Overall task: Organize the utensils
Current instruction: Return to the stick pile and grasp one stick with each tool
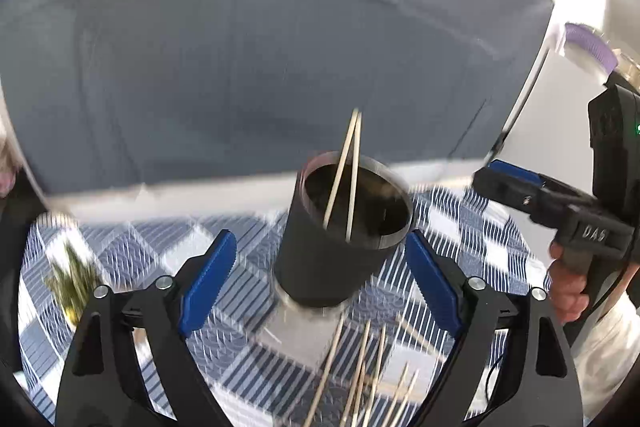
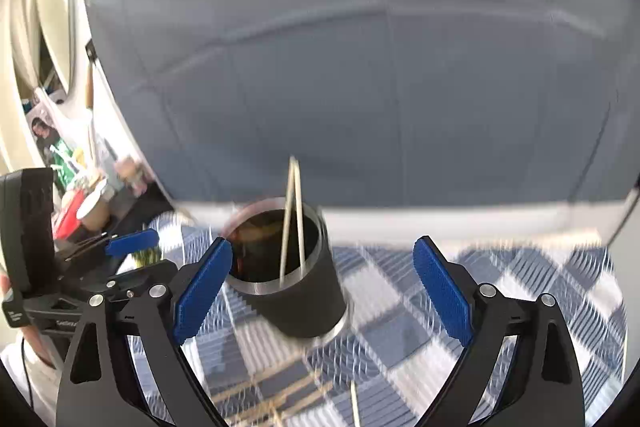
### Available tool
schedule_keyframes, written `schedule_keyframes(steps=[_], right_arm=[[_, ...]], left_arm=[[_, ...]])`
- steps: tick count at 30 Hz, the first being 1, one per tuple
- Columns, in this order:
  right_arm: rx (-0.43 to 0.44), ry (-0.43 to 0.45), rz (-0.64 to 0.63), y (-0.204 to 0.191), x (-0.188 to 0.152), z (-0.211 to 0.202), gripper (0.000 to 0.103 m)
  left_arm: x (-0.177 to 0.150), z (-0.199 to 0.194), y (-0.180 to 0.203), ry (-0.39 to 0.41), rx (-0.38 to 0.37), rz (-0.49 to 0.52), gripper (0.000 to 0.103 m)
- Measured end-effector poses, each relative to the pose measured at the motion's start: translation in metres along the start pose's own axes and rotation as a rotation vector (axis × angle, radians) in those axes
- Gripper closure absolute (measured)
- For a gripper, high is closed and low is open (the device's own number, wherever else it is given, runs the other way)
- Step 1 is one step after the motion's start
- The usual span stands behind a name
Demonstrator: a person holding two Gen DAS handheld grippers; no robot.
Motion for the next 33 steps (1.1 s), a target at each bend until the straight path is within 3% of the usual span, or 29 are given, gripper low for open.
schedule_keyframes(steps=[12,18,22,27,30,33], right_arm=[[-0.069,-0.348,-0.1,0.011,-0.141,0.04,0.015],[-0.093,-0.458,-0.16,0.009,-0.193,0.057,0.017],[-0.097,-0.484,-0.179,0.012,-0.206,0.062,0.019],[-0.119,-0.522,-0.195,0.02,-0.215,0.071,0.028],[-0.161,-0.509,-0.264,0.02,-0.217,0.073,0.036],[-0.154,-0.497,-0.263,0.017,-0.216,0.072,0.056]], left_arm=[[-0.12,0.035,-0.03,-0.295,0.053,-0.021,0.015],[-0.149,0.053,-0.038,-0.387,0.063,-0.049,0.015],[-0.159,0.064,-0.04,-0.433,0.073,-0.038,0.015],[-0.162,0.074,-0.044,-0.452,0.087,-0.007,0.011],[-0.165,0.081,-0.043,-0.496,0.129,0.076,0.006],[-0.164,0.084,-0.044,-0.501,0.164,0.092,0.005]])
Point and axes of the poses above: each gripper's, at about its wrist camera, not at the fingertips, and z roughly the way its jaws point, y to its right, x to its top, the point moved 9 cm from there along z, roughly the way its jaws point, and after that the axes turned 13 degrees about -x, right-handed, at the moved point
